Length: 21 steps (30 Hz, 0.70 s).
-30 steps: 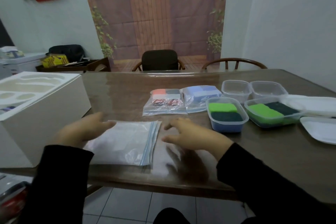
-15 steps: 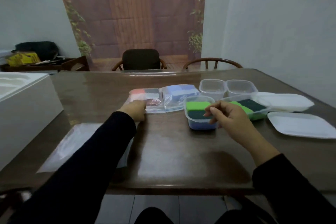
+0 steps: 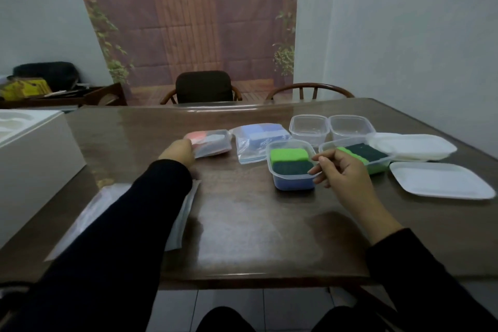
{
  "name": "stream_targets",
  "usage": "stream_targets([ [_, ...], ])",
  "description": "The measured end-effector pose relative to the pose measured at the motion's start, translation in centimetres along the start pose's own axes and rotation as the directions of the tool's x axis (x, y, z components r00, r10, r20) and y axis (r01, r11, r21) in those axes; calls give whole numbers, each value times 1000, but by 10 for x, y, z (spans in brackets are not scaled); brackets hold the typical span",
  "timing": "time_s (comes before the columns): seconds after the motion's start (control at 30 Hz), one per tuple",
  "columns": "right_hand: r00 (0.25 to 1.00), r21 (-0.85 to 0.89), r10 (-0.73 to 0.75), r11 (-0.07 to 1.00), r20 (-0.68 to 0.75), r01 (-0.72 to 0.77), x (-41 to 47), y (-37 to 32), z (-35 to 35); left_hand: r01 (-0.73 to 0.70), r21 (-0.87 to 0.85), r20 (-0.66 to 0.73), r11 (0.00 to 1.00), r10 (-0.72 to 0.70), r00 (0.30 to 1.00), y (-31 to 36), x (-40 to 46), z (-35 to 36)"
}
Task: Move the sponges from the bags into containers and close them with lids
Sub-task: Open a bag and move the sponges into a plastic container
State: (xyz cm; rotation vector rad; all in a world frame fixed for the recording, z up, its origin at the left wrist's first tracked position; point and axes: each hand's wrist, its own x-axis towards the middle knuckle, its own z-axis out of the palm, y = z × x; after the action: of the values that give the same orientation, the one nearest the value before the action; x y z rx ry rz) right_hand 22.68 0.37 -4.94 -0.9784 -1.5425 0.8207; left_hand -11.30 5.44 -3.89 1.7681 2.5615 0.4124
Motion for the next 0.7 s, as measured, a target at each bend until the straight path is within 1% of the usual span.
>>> stream_targets([
  [0.1, 1000, 4, 7, 1000, -12, -7, 0, 0, -1, 42, -94, -64, 995, -48, 997, -6, 8, -20],
  [0.2, 1000, -9, 16, 1000, -7, -16, 0, 0, 0, 78, -231, -214, 970, -129, 968, -16, 13, -52],
  [0.27, 1000, -7, 20, 1000, -8, -20, 0, -1, 0, 37, -327, -341, 944, -155, 927, -22, 14, -82],
  [0.33, 1000, -1, 21, 1000, -12, -21, 0, -1, 0, -13, -451, -422, 892, -200, 884, -23, 14, -116],
  [0.4, 1000, -4, 24, 1000, -11, -24, 0, -2, -1, -57, -604, -409, 795, -247, 879, -18, 6, -142],
  [0.43, 1000, -8, 26, 1000, -8, -26, 0, -3, -1, -105, -687, -390, 719, -243, 888, -11, -4, -151],
  [0.5, 1000, -13, 28, 1000, -4, -28, 0, -6, 0, -204, -830, -343, 520, -185, 921, 8, -35, -159],
  [0.57, 1000, -4, 24, 1000, 3, -24, -2, -10, -1, -257, -901, -311, 349, -105, 945, 28, -73, -159],
  [0.63, 1000, 15, 15, 1000, 16, -16, -4, -17, -2, -270, -930, -290, 248, -47, 956, 45, -111, -153],
  [0.67, 1000, 26, 11, 1000, 29, -12, -6, -21, -2, -259, -942, -273, 215, -37, 961, 51, -127, -147],
  [0.7, 999, 36, 9, 999, 49, -11, -8, -24, -2, -233, -950, -246, 207, -41, 968, 56, -140, -141],
])
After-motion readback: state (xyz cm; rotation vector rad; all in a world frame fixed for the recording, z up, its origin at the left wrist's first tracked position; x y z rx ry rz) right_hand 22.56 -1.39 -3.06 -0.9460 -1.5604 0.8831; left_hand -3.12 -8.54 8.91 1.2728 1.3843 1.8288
